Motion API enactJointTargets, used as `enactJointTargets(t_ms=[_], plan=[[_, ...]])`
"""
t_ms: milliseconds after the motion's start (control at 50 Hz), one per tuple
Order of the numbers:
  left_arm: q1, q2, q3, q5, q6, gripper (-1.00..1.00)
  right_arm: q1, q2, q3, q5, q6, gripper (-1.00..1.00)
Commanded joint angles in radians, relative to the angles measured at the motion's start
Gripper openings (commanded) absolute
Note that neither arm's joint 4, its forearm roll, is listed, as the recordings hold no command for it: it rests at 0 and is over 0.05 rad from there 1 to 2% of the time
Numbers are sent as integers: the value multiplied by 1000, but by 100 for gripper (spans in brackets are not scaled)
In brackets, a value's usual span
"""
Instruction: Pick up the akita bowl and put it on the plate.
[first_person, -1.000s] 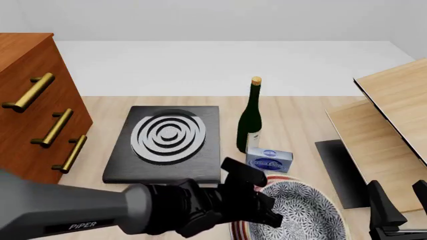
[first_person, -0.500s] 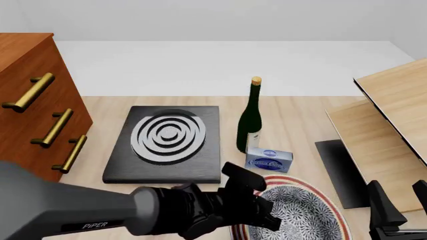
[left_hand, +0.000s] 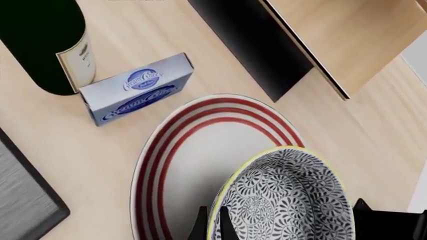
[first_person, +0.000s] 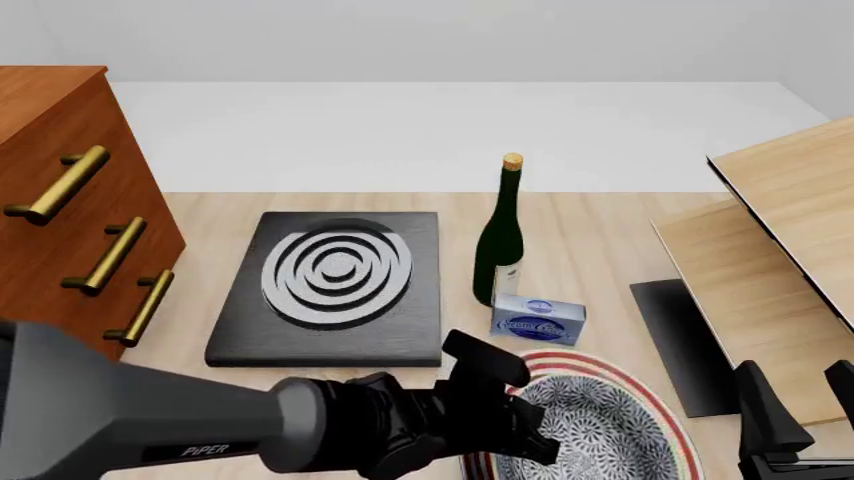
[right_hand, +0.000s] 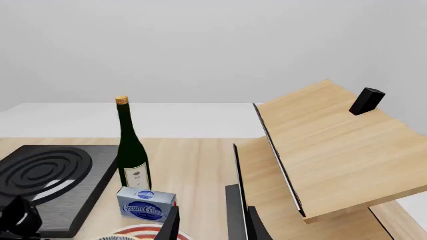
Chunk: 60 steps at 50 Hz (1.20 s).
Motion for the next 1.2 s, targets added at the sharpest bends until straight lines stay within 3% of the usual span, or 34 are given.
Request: enactJointTargets(t_ms=[20, 140, 160, 520, 860, 1200], plan=[[7, 8, -5, -18, 10, -100, 0, 0, 0, 0, 0, 100], [7, -6, -5, -19, 31, -100, 0, 0, 0, 0, -1, 100], [9, -8, -5, -19, 34, 100, 0, 0, 0, 0, 0, 100], [10, -58, -3, 2, 55, 100, 0, 0, 0, 0, 0, 100], [85, -211, -44, 120, 182, 100, 0, 0, 0, 0, 0, 100], [140, -333, -11, 140, 268, 100, 0, 0, 0, 0, 0, 100]])
